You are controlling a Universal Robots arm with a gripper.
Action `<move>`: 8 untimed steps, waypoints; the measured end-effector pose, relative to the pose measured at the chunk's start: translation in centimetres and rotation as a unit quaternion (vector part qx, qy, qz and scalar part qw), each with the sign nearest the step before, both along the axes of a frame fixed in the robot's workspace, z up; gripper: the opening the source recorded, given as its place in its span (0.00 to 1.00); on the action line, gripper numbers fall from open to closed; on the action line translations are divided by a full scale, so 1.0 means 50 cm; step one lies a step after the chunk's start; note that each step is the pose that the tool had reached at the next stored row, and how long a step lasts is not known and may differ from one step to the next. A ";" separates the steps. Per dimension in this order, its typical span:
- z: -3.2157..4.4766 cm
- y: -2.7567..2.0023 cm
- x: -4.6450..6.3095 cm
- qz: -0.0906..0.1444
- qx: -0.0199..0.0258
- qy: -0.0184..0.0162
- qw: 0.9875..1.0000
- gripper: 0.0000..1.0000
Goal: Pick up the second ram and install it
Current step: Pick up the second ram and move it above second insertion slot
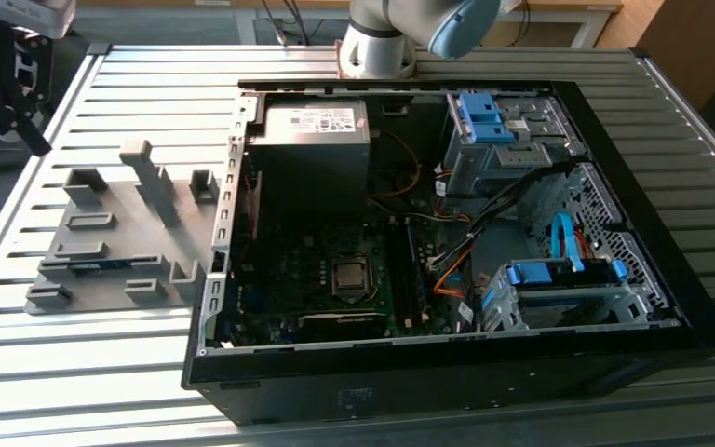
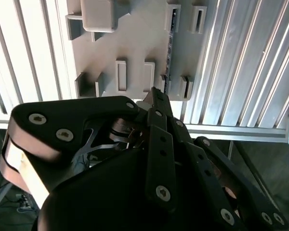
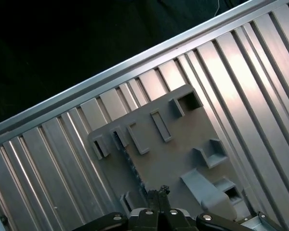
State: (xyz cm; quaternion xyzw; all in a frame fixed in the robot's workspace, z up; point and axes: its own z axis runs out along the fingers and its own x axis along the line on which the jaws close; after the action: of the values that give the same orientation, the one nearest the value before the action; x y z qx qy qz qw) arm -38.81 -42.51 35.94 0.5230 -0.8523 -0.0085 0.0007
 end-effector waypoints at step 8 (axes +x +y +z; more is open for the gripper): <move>-0.013 0.0000 0.000 0.067 0.000 0.000 0.998 0.11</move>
State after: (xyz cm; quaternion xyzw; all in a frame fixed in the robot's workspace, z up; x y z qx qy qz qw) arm -38.81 -42.51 35.30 0.5790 -0.8153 -0.0084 0.0011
